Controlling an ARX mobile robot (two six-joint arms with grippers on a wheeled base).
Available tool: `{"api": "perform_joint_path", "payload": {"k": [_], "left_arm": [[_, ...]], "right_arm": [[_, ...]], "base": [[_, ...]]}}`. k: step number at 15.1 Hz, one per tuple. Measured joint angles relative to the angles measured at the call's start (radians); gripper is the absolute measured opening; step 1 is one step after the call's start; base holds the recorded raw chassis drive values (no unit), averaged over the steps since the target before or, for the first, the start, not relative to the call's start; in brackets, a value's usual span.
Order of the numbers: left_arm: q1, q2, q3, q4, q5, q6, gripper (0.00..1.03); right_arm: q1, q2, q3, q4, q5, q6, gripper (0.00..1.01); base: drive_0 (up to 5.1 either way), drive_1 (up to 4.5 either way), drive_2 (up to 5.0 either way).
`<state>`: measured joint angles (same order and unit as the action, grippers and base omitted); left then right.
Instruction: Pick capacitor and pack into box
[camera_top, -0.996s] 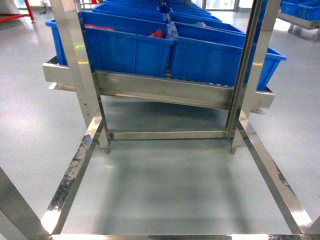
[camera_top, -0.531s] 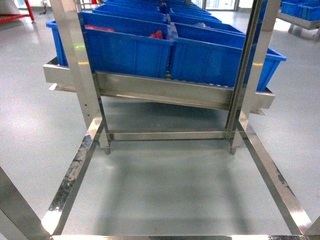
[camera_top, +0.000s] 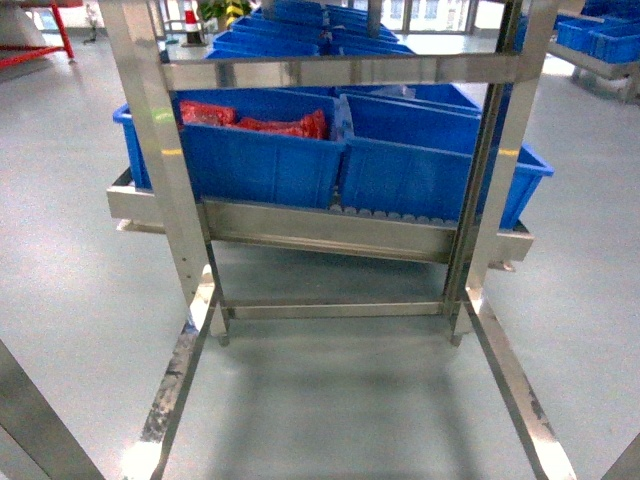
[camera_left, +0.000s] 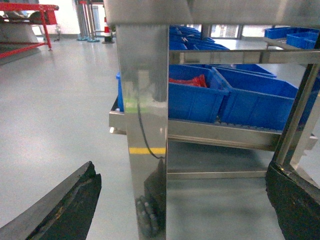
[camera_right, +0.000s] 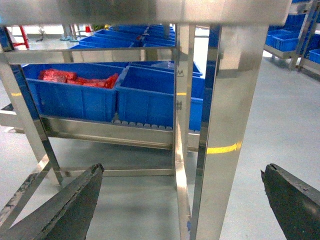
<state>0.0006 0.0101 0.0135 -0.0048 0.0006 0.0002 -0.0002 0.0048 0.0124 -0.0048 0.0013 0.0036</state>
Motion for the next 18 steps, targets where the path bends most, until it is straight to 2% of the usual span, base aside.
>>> {"api": "perform_joint_path", "payload": {"k": [18], "left_arm": [[0.000, 0.000, 0.000, -0.003, -0.001, 0.000, 0.98]], "right_arm": [[0.000, 0.000, 0.000, -0.002, -0.002, -0.001, 0.98]], "base": [[0.0, 0.00, 0.0]]}}
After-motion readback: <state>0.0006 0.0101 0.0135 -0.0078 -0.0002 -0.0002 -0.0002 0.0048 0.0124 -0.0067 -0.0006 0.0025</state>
